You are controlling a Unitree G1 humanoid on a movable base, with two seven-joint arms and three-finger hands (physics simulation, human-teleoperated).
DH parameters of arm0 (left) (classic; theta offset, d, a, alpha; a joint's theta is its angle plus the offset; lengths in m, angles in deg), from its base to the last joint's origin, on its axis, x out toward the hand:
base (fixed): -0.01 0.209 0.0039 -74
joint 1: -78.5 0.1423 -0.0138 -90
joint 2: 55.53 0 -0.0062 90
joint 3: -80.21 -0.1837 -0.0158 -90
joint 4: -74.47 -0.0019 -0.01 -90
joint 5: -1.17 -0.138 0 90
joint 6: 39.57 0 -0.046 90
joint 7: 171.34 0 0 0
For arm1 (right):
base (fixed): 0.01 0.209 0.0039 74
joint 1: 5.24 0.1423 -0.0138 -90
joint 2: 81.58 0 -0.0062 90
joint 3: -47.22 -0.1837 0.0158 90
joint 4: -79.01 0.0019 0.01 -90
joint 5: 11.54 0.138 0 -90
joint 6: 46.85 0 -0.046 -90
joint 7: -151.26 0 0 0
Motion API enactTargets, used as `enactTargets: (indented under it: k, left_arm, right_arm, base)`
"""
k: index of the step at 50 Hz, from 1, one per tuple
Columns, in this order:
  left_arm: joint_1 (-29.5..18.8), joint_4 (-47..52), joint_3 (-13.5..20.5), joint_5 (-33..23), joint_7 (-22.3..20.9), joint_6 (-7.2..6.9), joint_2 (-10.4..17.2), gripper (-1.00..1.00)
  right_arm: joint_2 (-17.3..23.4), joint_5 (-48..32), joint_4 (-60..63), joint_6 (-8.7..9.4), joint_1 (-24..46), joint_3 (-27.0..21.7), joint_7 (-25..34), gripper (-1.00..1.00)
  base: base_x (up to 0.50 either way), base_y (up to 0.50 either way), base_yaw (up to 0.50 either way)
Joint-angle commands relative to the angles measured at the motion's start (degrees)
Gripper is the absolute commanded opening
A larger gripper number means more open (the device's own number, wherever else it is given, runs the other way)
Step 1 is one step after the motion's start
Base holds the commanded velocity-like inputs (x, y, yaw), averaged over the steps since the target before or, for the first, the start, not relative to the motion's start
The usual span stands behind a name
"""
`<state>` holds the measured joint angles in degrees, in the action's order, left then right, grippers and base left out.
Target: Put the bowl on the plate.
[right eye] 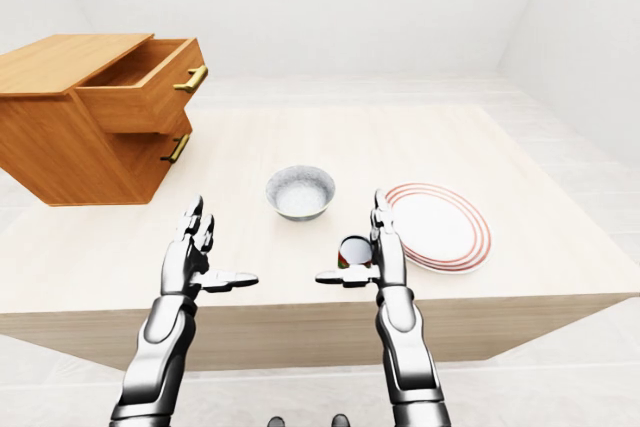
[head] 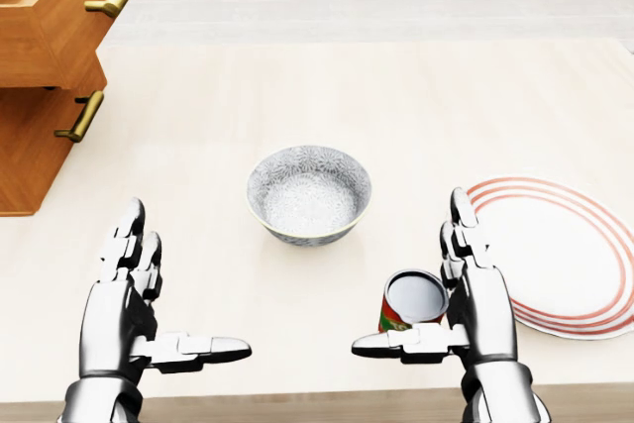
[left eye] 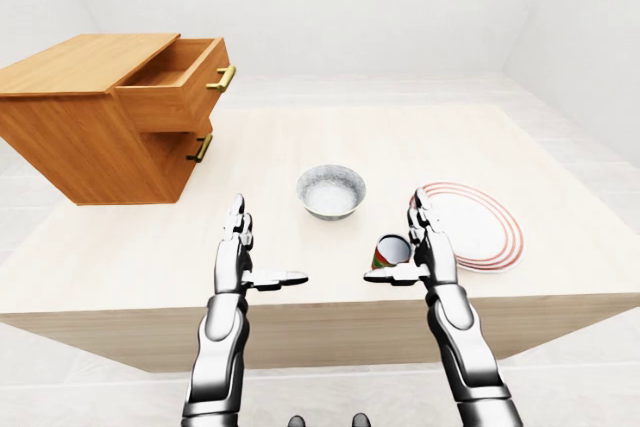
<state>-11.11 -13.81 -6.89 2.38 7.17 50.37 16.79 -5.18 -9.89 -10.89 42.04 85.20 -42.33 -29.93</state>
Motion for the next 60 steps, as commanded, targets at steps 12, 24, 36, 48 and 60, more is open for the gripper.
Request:
enactTargets:
  k: [12, 24, 36, 48, 60]
  left_arm:
    - [0.5, 7.2, -0.5, 0.1, -1.8, -4.94, 2.5, 1.00]
    - [1.9, 14.2, 0.1, 0.6, -2.2, -4.94, 3.2, 1.00]
    - [0.7, 14.9, 1.9, 1.8, -2.7, -4.94, 3.6, 1.00]
    - [0.2, 14.0, 3.0, 3.7, -3.9, -4.94, 3.9, 1.00]
    - [0.8, 14.7, 3.3, 3.5, -4.9, -4.94, 4.8, 1.00]
  right_arm:
    - [0.4, 1.8, 4.9, 4.65, -0.7, -4.0, 2.0, 1.00]
    - [-0.2, 1.0, 13.0, 6.11, -2.9, -4.8, 3.7, 1.00]
    - [-0.4, 0.6, 15.6, 6.11, -3.5, -5.2, 4.9, 1.00]
    - [-0.6, -0.1, 13.7, 6.11, -3.0, -5.4, 4.9, 1.00]
    - [-0.3, 0.2, 14.7, 6.11, -3.4, -6.3, 5.2, 1.00]
  base:
    - [0.00, 0.00, 0.00]
    - [0.00, 0.00, 0.00]
    - [0.00, -0.26, 0.00]
    - [0.00, -0.50, 0.00]
    - [0.00, -0.50, 0.00]
